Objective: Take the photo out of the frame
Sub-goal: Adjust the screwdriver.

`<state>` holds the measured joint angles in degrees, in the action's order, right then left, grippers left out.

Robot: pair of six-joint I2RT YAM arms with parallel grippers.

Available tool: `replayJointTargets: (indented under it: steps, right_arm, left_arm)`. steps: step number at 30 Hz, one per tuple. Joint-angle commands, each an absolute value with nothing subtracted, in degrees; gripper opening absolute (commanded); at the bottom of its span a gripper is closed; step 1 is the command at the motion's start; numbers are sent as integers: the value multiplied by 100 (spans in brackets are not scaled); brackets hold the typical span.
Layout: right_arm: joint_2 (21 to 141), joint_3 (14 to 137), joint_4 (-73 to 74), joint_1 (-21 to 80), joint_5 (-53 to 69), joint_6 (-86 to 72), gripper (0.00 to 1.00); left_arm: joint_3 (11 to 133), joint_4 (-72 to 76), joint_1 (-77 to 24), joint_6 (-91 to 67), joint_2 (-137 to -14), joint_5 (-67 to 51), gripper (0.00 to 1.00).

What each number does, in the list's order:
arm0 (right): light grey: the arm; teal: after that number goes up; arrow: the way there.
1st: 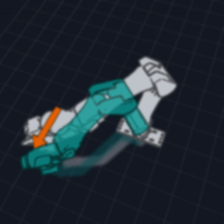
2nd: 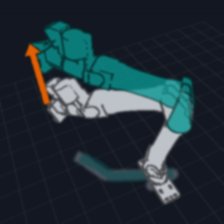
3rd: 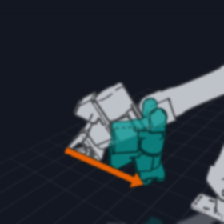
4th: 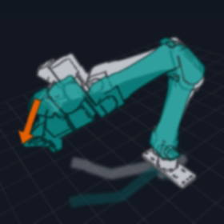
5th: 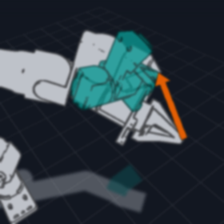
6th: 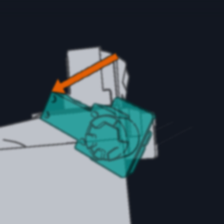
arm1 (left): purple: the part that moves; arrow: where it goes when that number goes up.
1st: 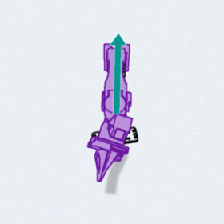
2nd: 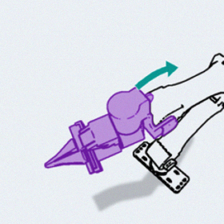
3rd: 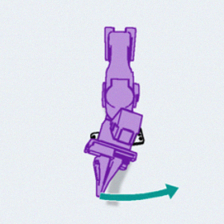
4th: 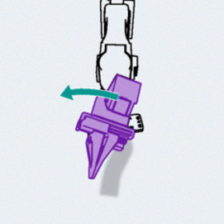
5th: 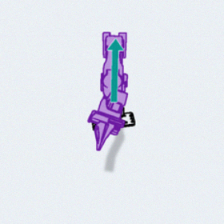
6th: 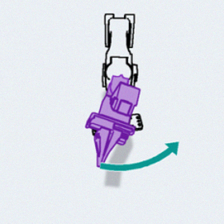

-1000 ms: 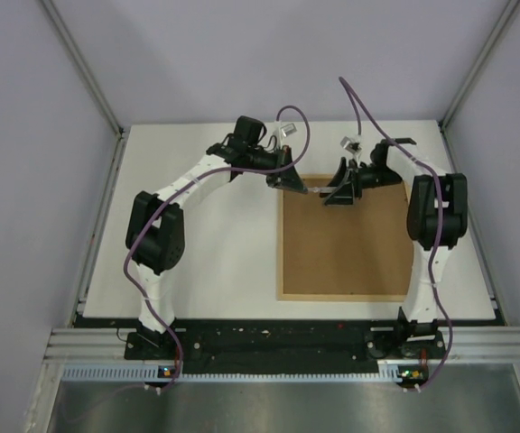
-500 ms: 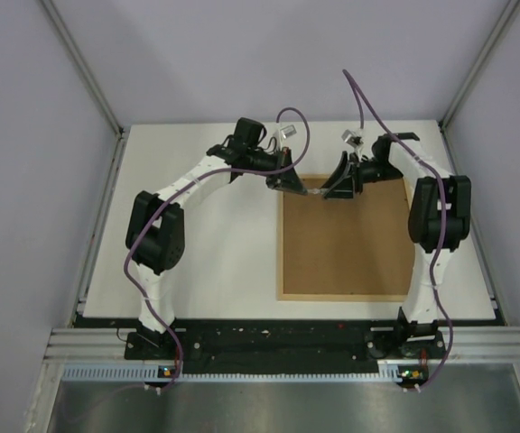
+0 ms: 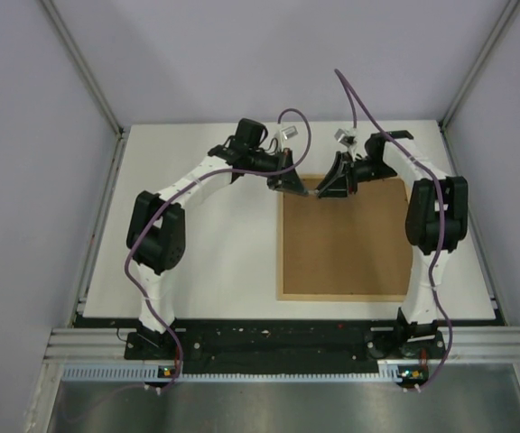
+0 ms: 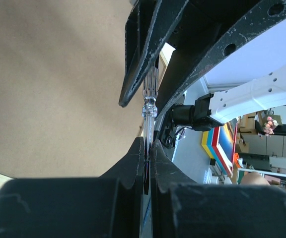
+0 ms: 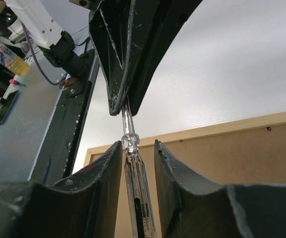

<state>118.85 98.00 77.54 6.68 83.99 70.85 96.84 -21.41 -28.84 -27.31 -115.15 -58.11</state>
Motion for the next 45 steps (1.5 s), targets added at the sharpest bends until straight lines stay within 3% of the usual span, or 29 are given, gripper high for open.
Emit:
replayJointTargets:
  steps: [1,14,25,32,38,45]
  right_arm:
    - [11566,9914,8622,765,9237,7225,30]
    - [11443,9738,8640,896,9053,7330,19]
    - [11320,9642,8640,958,8965,7348,23]
    - [11285,9615,8640,958,8965,7330,31]
    - [11294,9607,8640,958,8991,7330,22]
    - [11285,9580,8640,967,8921,7330,25]
  left_arm:
    - [9817,-1969,-2900,-2698,-11610,-5968,0]
    - [9861,-1951,-2900,-2690,-11584,-6029,0]
    - [9914,-1969,-2874,-2663,-11584,-6064,0]
    - [9958,-1978,-2856,-2663,-11575,-6056,0]
    - [9976,-1978,-2821,-2672,-11558,-6056,0]
    - [9976,-1969,-2786,-2681,-11523,-6056,0]
